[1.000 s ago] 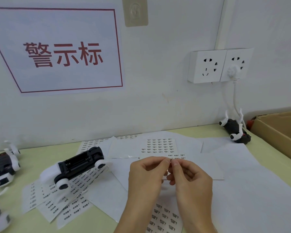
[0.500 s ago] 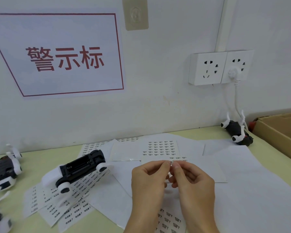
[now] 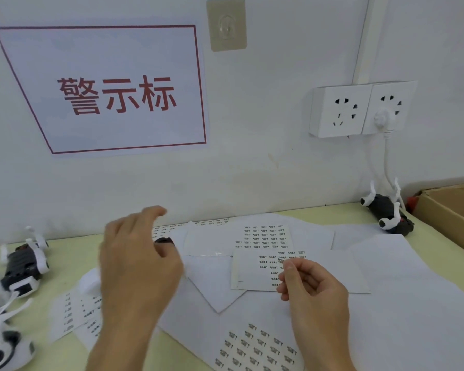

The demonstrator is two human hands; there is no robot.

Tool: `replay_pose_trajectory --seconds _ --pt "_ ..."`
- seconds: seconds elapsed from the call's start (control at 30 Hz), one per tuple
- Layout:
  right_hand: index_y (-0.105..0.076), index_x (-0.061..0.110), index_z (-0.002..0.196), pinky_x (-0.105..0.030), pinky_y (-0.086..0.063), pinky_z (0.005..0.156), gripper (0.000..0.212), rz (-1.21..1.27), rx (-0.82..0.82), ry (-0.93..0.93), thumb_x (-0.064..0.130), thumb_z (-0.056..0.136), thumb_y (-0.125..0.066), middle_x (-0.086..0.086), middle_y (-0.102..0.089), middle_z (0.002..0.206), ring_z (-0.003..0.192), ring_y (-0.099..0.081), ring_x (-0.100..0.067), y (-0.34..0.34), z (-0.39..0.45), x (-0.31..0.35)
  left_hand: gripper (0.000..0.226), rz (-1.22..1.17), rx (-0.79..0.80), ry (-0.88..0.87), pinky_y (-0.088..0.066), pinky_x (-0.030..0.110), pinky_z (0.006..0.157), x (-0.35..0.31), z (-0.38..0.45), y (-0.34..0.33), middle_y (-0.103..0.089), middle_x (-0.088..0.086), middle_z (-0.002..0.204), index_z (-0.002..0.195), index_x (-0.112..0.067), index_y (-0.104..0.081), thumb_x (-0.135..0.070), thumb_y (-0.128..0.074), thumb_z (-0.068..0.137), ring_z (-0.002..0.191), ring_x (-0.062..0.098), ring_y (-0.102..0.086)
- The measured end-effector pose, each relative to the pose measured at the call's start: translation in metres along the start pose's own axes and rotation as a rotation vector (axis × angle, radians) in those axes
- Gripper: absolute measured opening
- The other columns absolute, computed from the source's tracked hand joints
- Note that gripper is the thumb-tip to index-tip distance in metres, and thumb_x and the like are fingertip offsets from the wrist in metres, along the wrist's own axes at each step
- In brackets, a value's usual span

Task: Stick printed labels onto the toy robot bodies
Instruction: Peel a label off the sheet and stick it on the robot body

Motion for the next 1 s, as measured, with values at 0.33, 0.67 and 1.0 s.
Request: replay_pose_trajectory --seconds 0.33,0.67,1.0 --pt "-0.072 0.011 0.080 -0.011 -0.048 0.050 0.013 -0.010 0.013 -0.015 0.010 0.092 -0.068 0.000 -0.070 0.063 0.050 -0.061 -0.005 -0.002 0.000 -0.002 0.021 0.506 0.286 0.150 -0.030 0.039 0.089 0.041 0.002 0.013 -0.054 -0.014 0.076 0.104 -0.039 -0.059 -0.025 -0.060 0.090 0.088 0.015 -0.044" --pt "-0.072 0.014 0.078 -0.013 -0.049 0.053 0.014 -0.028 0.017 0.005 0.011 0.092 -0.068 -0.001 -0.070 0.066 0.053 -0.063 -0.006 -0.003 0.001 -0.004 0.049 -0.531 0.478 0.369 -0.048 0.021 0.047 -0.009 -0.004 -0.002 -0.073 -0.003 0.084 0.123 -0.051 -0.048 -0.038 -0.076 0.085 0.055 0.007 -0.068" --pt "-0.073 0.017 0.079 -0.011 -0.047 0.050 0.014 0.027 -0.043 -0.048 0.013 0.092 -0.068 0.001 -0.071 0.065 0.055 -0.064 -0.005 0.000 0.006 -0.004 0.061 -1.077 0.771 0.440 -0.045 0.043 0.072 -0.044 -0.032 -0.043 -0.066 0.012 0.081 0.120 -0.054 -0.055 -0.023 -0.070 0.070 0.078 0.029 -0.063"
Point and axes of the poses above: each hand's wrist, its own z-axis towards the middle knuckle, its own y-axis out of the back of the hand, x = y × z, the point moved 1 cm from there along z, towards the middle knuckle
